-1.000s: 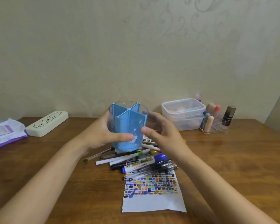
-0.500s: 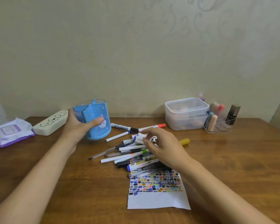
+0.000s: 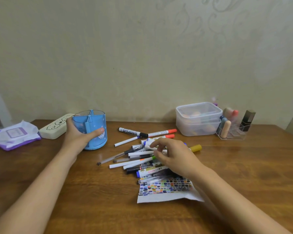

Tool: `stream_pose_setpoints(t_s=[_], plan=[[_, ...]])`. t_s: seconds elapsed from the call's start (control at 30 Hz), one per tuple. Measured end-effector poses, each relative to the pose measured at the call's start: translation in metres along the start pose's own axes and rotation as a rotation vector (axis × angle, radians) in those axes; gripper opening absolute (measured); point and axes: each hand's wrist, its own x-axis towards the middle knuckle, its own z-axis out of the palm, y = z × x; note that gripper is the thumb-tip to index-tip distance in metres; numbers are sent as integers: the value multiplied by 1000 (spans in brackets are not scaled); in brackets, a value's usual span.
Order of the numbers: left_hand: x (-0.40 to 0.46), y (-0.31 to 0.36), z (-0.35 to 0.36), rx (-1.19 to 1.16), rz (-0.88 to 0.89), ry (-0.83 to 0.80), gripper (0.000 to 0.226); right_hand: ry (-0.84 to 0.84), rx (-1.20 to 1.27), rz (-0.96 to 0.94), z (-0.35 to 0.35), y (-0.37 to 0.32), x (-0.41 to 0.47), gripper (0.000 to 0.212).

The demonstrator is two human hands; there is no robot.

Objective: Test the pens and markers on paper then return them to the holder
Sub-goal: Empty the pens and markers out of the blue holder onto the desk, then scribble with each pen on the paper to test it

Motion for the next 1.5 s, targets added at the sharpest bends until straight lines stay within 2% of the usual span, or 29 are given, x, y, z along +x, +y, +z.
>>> stream_pose_setpoints(t_s=[0.2, 0.33, 0.5, 0.6, 0.7, 0.77, 0.87, 0.93, 1.0, 1.07, 1.23, 1.33, 1.5], plan=[[0, 0, -1, 34, -27, -9, 105, -82, -60, -27, -5, -3, 1, 24], [-3, 5, -5, 79, -46, -16, 127, -138, -100, -44, -20, -11, 1, 14], [-11, 22, -13, 164, -53, 11, 139, -290, -176, -37, -40, -20, -10, 22], [-22, 33, -17, 299, 70, 76, 131, -402, -170, -12, -46, -22, -23, 25], [-45, 49, -12, 514, 339, 80, 95, -428, -244, -39, -41, -19, -35, 29], [-73, 55, 2, 586, 493, -61, 67, -365, -305, -77, -34, -15, -41, 27], [-119, 48, 24, 637, 654, -505, 51, -246, -348, -118, -25, -8, -50, 28], [-138, 41, 33, 702, 640, -729, 43, -193, -359, -128, -20, -4, -54, 26], [-146, 36, 36, 742, 566, -847, 35, -139, -367, -128, -16, 1, -57, 22], [-150, 34, 38, 758, 553, -898, 35, -101, -367, -124, -13, 6, -59, 18], [-153, 33, 38, 819, 541, -944, 54, -53, -366, -131, -16, 14, -61, 17], [-154, 35, 39, 813, 521, -955, 53, -39, -364, -142, -21, 16, -62, 10], [-147, 38, 33, 839, 444, -1085, 66, -13, -436, -147, -19, 26, -62, 9]])
